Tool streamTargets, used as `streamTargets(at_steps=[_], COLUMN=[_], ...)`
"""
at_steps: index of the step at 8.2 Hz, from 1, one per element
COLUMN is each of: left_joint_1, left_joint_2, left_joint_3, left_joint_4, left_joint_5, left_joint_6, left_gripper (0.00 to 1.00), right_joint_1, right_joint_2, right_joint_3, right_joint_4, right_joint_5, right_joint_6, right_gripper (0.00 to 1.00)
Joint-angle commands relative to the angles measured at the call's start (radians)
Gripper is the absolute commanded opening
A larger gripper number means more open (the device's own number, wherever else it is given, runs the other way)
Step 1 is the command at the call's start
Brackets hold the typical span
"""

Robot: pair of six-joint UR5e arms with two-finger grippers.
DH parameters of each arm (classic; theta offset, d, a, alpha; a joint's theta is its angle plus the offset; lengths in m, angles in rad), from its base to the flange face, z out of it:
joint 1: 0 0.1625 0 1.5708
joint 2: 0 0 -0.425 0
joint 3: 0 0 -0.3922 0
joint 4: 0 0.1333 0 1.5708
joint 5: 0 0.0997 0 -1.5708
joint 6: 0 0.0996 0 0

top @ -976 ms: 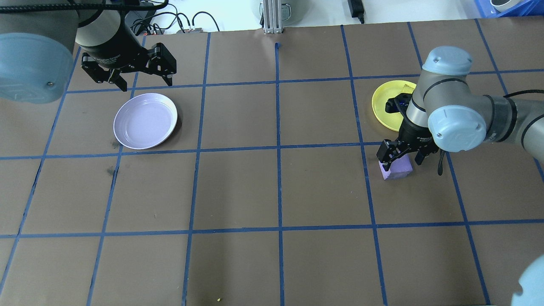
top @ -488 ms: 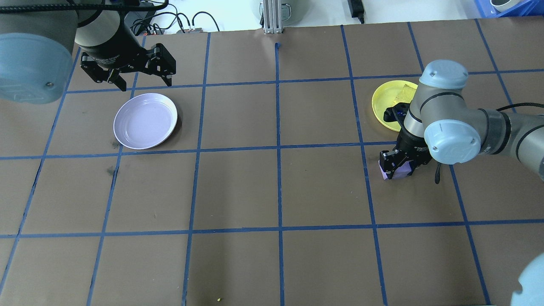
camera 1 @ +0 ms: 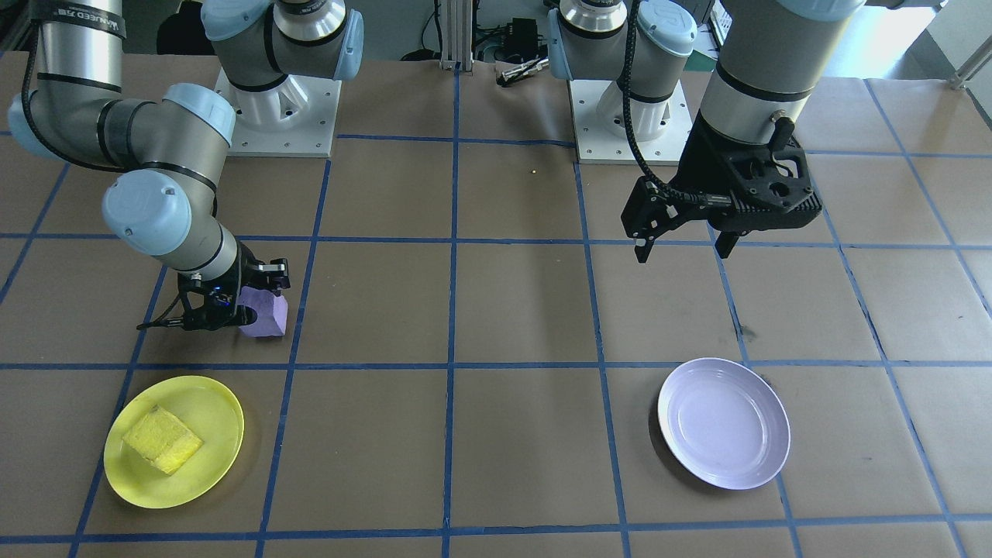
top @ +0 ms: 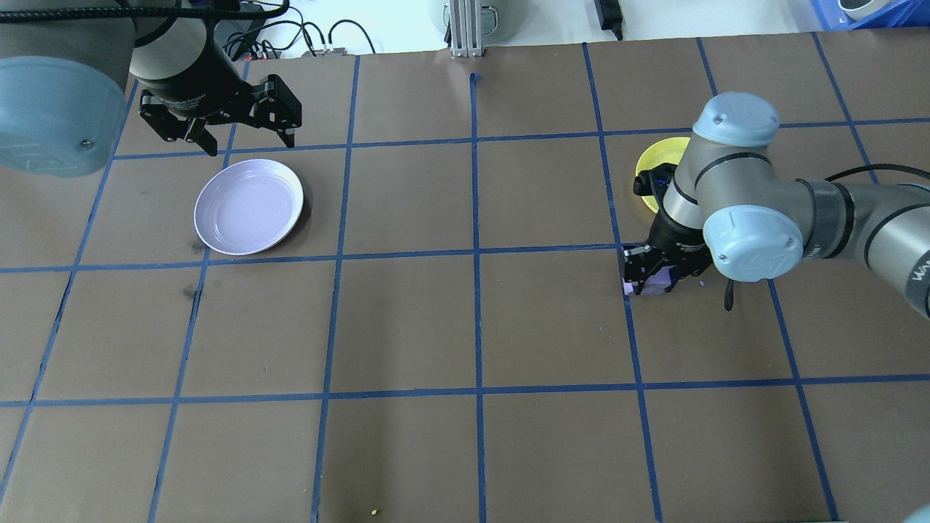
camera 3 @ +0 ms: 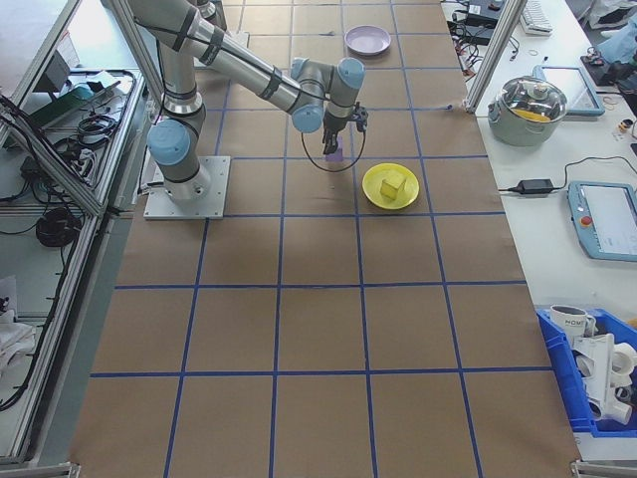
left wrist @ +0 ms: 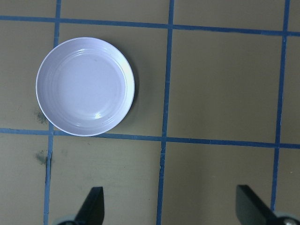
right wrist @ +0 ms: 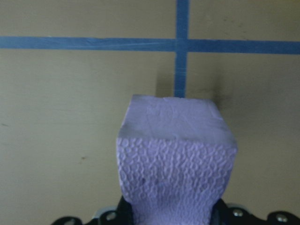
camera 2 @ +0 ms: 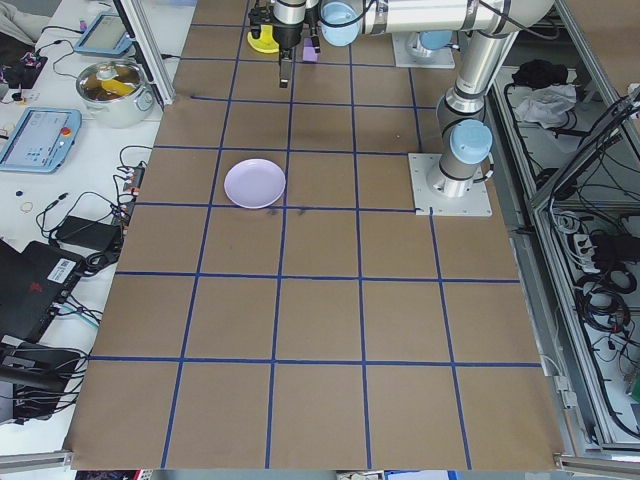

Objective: Sort blocks by color into plates

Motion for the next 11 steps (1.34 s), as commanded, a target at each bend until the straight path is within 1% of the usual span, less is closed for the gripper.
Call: streamTargets(at_steps=[1,2,3,4,5,6,7,8,9,10,11], left_joint_1=[0.0,0.0,-0.002,-0.002,-0.002,-0.002,0.0,0.0,0.0,0.0,0.0], left_joint_2=[0.002,0.002,0.007,0.013,0.013,0.016,0.016,0.016,0.016,0.016,0.018], left_joint_3=[0.002,0.0,-0.003,-0.029,-0.056,-0.063,-0.063,-0.061,-0.061,-0.063,-0.06], left_joint_4=[0.0,0.0,-0.012,-0.009,0.001,0.003,0.003,0.003,0.003,0.003,0.003], left_joint_5=[0.0,-0.002,0.001,-0.002,-0.002,-0.002,-0.002,-0.002,-0.003,-0.003,-0.003], left_joint_6=[-0.011,-0.009,-0.011,-0.003,-0.005,0.0,0.0,0.002,0.002,0.002,0.002], left_gripper=[1.0,1.0,1.0,1.0,1.0,1.0,1.0,1.0,1.0,1.0,1.0], right_joint_1=[0.242,0.331,0.433,0.531,0.586,0.628,0.641,0.644,0.644,0.642,0.633], right_joint_2=[-0.003,0.001,0.032,0.114,0.22,0.303,0.319,0.311,0.308,0.302,0.27], right_joint_3=[-0.049,-0.061,-0.081,-0.11,-0.15,-0.193,-0.208,-0.206,-0.209,-0.21,-0.201], right_joint_4=[-0.007,-0.036,-0.09,-0.251,-0.387,-0.475,-0.471,-0.472,-0.477,-0.491,-0.488], right_joint_5=[0.085,0.107,0.138,0.188,0.189,0.19,0.192,0.196,0.196,0.18,0.166], right_joint_6=[0.352,0.459,0.505,0.623,0.745,0.804,0.805,0.805,0.805,0.808,0.78], right_gripper=[0.11,0.1,0.11,0.11,0.12,0.12,0.12,0.25,0.83,1.0,1.0])
